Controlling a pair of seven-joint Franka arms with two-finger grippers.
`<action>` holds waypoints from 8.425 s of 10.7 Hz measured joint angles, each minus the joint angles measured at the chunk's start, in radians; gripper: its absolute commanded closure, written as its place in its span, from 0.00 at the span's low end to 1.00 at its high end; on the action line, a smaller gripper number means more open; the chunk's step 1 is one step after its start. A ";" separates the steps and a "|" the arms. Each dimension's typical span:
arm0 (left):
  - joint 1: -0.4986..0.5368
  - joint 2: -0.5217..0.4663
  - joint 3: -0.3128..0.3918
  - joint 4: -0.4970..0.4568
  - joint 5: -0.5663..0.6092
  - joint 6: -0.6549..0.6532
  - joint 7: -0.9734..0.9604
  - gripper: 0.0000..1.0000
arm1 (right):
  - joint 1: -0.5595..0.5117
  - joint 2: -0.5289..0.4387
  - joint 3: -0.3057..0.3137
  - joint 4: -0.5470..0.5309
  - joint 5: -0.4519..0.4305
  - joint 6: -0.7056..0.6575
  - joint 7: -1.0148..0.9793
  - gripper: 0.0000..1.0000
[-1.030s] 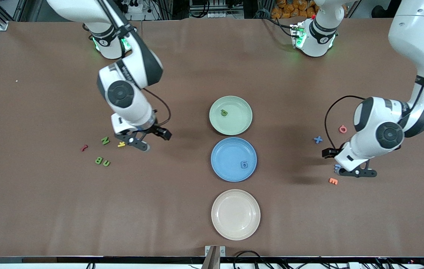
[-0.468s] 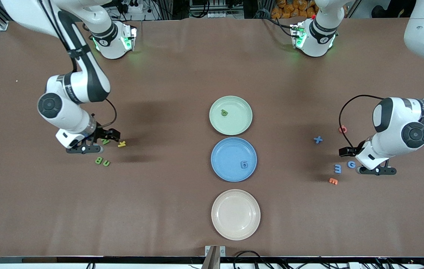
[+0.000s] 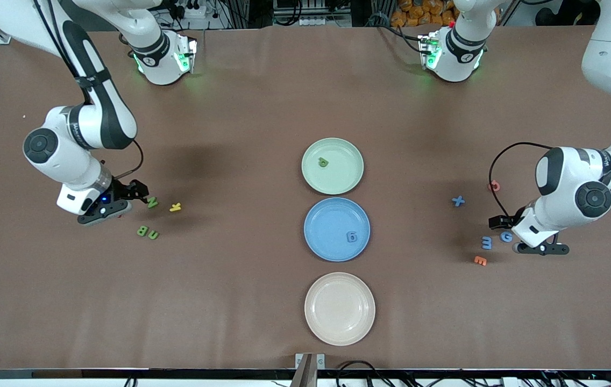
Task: Sort letters by color into matching plates
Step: 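Move both grippers back to the green Z and blue c, then grasp the green Z and blue c with the right and left grippers, then carry the Z and c over the green and blue plates with both grippers, then open both grippers to release the Z and c onto the plates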
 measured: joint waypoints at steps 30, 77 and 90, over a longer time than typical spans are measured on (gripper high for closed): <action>-0.065 0.078 0.001 0.186 0.022 -0.121 -0.016 1.00 | 0.057 0.143 -0.028 -0.075 0.046 0.156 -0.059 1.00; -0.365 0.017 -0.143 0.248 0.007 -0.391 -0.596 0.00 | 0.772 0.382 0.162 0.511 -0.032 -0.041 1.633 0.82; -0.188 -0.194 -0.158 0.297 -0.138 -0.560 -0.313 0.00 | 0.647 0.310 0.155 0.569 -0.055 -0.251 1.551 0.27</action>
